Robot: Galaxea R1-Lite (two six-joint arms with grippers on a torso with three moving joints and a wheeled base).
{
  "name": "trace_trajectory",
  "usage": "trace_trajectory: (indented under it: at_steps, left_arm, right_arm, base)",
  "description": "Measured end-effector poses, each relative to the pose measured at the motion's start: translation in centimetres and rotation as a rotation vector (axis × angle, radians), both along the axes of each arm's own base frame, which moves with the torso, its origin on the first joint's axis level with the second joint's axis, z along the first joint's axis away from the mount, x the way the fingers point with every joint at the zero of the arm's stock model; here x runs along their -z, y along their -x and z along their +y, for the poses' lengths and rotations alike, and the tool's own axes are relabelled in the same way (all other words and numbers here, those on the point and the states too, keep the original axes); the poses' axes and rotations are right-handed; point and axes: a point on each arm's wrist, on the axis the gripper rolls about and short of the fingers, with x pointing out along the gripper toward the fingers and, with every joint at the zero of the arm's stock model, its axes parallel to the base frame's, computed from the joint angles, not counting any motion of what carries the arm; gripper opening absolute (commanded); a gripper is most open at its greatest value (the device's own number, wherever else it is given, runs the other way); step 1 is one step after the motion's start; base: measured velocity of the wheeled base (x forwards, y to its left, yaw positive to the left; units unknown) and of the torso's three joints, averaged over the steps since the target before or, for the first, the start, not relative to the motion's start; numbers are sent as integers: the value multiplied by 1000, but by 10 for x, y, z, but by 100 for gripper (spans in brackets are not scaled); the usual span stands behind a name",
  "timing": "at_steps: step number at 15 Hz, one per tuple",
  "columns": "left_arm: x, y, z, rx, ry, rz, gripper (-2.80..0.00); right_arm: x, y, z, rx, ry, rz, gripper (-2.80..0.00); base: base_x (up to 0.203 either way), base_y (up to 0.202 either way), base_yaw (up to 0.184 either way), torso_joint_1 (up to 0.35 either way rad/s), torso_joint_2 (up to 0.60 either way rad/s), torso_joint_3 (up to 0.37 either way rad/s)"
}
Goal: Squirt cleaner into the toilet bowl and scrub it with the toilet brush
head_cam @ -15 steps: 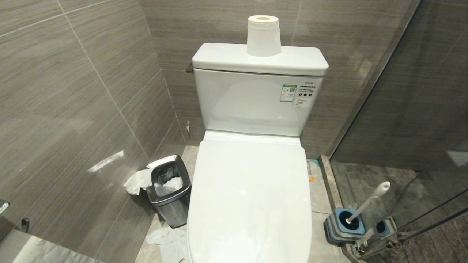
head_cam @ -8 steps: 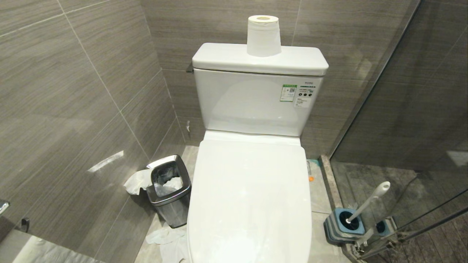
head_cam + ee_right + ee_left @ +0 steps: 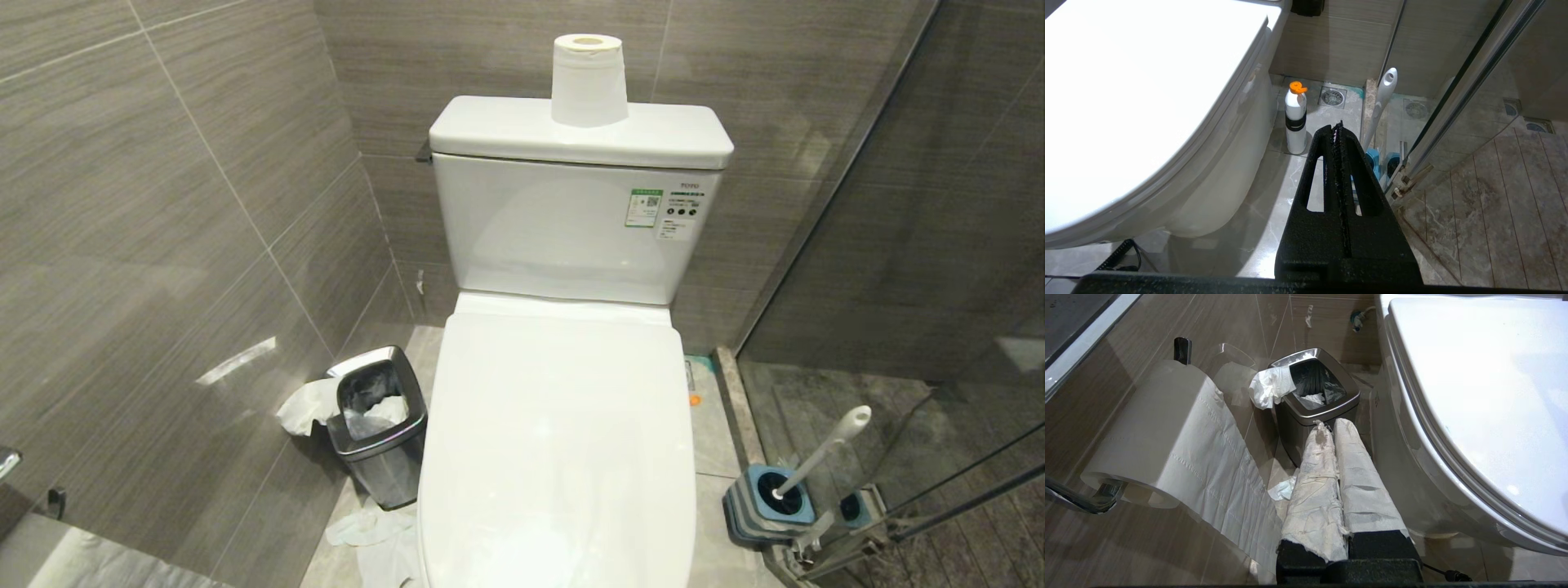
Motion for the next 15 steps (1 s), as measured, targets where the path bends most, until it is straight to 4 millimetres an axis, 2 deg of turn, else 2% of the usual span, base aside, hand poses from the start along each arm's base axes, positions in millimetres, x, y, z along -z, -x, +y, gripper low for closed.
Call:
trace_trajectory:
  at_steps: [15]
  left_arm:
    - [0, 0, 0, 0, 1, -1, -280]
  right_arm:
    - [0, 0, 0, 0, 0, 0, -280]
  base:
    - [0, 0, 0, 0, 0, 0]
